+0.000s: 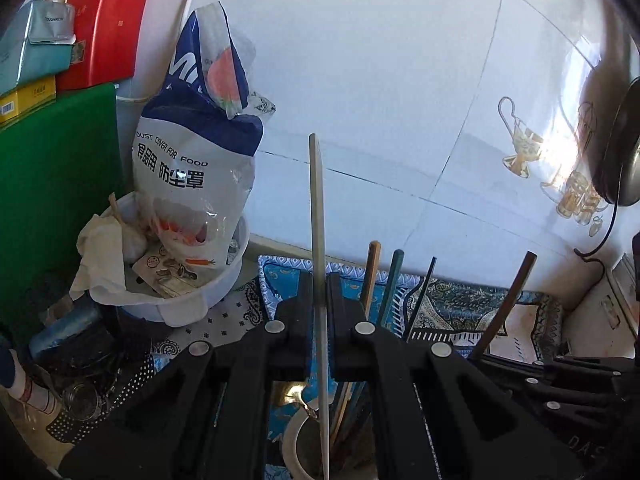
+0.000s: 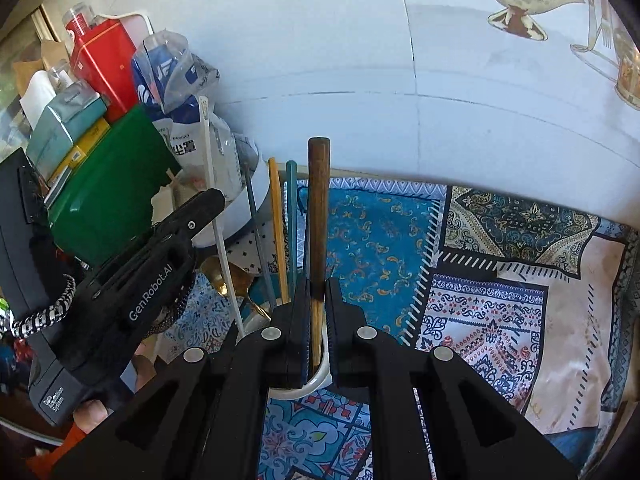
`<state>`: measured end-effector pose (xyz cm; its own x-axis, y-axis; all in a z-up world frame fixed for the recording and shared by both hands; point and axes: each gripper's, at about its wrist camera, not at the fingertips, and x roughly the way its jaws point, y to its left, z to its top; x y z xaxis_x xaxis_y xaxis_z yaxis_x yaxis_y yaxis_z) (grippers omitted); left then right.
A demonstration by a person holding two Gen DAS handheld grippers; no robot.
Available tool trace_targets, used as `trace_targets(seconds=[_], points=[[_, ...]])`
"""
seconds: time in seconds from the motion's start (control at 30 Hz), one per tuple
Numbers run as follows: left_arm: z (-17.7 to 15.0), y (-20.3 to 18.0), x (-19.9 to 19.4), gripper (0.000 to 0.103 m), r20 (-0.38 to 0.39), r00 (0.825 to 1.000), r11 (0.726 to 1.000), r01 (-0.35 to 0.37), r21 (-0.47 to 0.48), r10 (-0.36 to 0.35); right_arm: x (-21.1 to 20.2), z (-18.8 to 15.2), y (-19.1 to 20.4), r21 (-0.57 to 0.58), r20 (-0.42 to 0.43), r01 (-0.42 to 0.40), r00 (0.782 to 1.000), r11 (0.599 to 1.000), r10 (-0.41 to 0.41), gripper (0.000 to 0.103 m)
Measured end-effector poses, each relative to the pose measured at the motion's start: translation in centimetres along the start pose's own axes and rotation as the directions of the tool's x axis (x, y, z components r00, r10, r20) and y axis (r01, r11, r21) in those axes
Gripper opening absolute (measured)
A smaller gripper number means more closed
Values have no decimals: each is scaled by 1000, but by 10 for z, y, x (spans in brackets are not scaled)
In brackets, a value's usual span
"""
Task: Organize utensils
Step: 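Lower both held chopsticks into the white cup and open both grippers, then move both grippers back to the last reddish chopsticks on the mat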
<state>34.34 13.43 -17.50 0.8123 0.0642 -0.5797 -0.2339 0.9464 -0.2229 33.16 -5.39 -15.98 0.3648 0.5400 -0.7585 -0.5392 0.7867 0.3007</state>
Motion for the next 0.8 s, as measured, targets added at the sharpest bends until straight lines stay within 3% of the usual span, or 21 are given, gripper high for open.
trace_targets(seconds=[0.53,0.8], points=[[-29,-2,-17,5,-185,983,999,5,50,4,18,-12,2,-12,-120,-4,993,1000,2,7],[-31,-16,-43,5,-211,977,995,-9,96,29,-3,-20,5,-29,-111,4,994,1000,-7,18]])
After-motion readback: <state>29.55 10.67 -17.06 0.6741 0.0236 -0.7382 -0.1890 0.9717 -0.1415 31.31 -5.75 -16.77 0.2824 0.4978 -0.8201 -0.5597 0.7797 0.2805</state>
